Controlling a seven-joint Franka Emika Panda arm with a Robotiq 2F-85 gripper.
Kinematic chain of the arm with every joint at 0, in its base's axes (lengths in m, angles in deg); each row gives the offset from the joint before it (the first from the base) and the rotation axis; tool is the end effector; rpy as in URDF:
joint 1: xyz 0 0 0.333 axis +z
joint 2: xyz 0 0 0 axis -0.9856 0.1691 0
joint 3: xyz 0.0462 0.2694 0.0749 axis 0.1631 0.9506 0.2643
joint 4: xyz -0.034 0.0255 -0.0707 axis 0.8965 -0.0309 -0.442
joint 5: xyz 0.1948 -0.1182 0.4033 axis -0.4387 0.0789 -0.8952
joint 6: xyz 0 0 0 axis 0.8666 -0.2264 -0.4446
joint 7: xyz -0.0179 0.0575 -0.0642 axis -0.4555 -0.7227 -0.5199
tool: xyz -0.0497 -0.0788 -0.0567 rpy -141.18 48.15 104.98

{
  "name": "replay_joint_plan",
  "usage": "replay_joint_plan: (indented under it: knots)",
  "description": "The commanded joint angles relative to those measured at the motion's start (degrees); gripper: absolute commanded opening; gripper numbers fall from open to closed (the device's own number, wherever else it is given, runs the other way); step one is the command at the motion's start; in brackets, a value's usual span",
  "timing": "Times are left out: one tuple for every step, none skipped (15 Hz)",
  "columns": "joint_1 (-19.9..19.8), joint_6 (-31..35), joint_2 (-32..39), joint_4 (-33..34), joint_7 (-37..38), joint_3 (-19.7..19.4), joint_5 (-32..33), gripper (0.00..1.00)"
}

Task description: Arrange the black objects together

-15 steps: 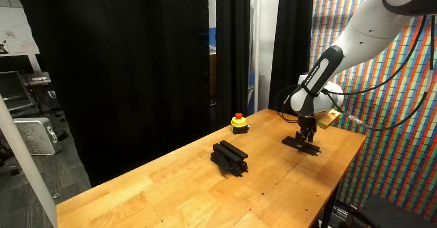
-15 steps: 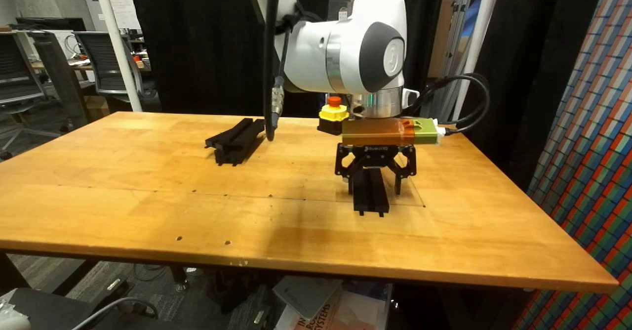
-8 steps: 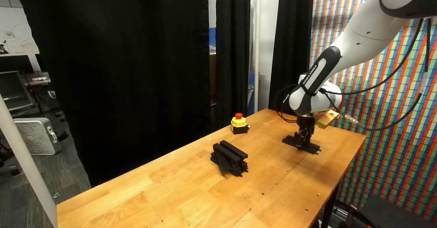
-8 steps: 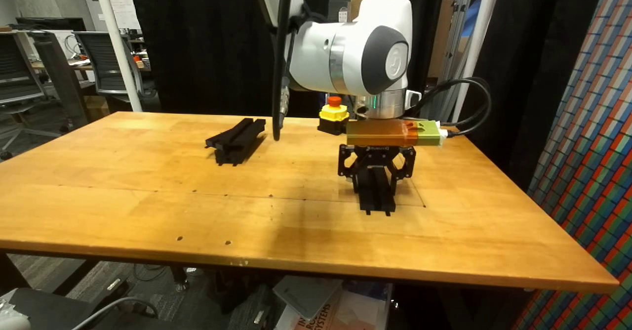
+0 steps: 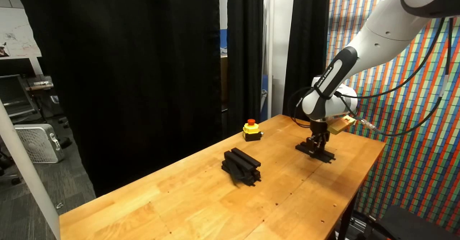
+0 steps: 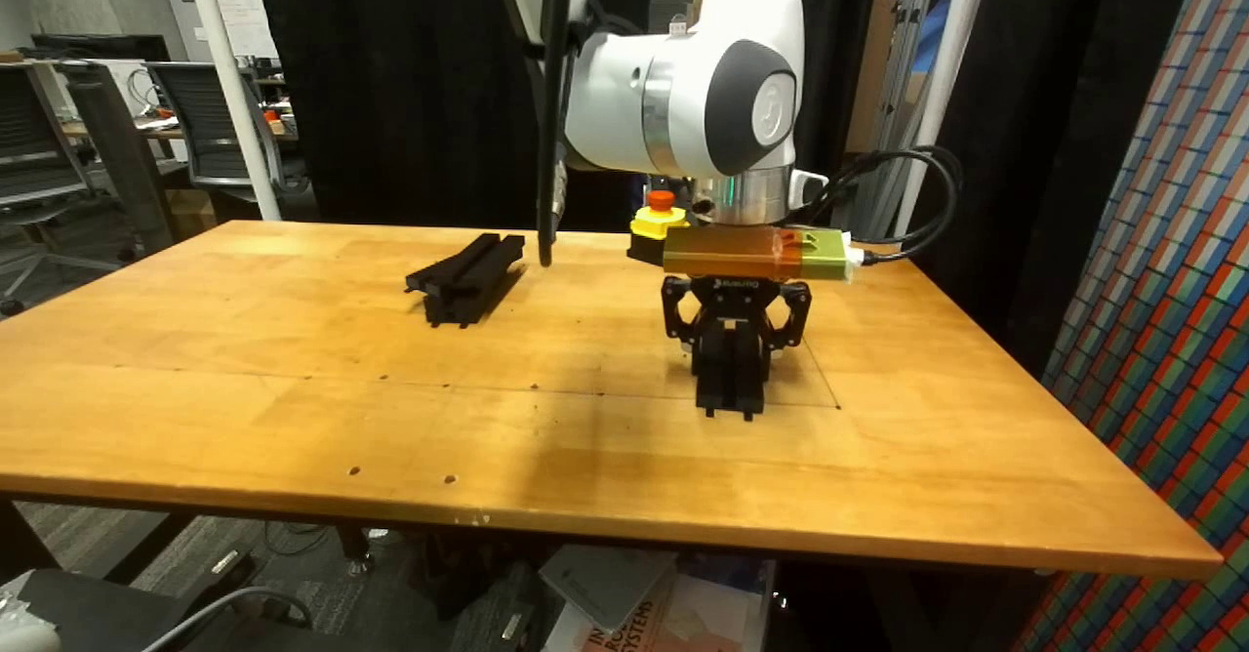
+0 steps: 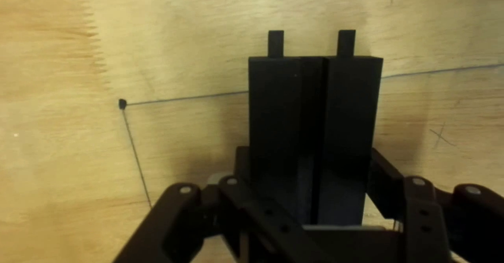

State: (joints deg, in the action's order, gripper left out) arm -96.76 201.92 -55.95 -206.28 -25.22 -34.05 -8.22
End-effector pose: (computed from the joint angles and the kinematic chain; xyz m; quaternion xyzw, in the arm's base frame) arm 0.5204 -0.2274 0.1231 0.9991 0.0258 -0.0052 0.0337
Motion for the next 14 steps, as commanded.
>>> replay_joint_plan:
  knots:
    - [3.49,-2.64,-4.3,-2.26,6.99,-0.36,0.76,0.45]
    - [4.55,-2.8,-5.23,-2.77,8.76,-0.3,1.07,0.45]
    - [5.67,-3.35,-6.17,-3.11,10.55,-0.22,1.38,0.45]
    - [6.87,-3.62,-7.22,-3.47,12.32,-0.09,1.76,0.45]
    - [8.19,-3.79,-8.51,-3.96,14.24,0.1,2.3,0.45]
    - [9.29,-4.24,-9.68,-4.28,15.73,0.36,2.7,0.45]
    - [10.6,-4.5,-10.83,-4.52,17.72,0.66,3.36,0.45]
    - [11.57,-5.11,-12.06,-4.75,18.93,1.12,3.55,0.45]
    - [12.63,-5.74,-13.01,-4.86,20.47,1.75,3.85,0.45]
    - [13.54,-6.3,-13.9,-4.93,21.7,2.37,4.11,0.45]
    - [14.47,-6.83,-14.84,-5.1,22.79,3.16,4.18,0.45]
    - [15.35,-7.07,-15.33,-5.04,24.11,3.9,4.43,0.45]
    - [16.12,-7.75,-15.8,-4.83,25.01,4.69,4.43,0.45]
    - [16.91,-8.41,-16.29,-4.57,25.96,5.52,4.36,0.45]
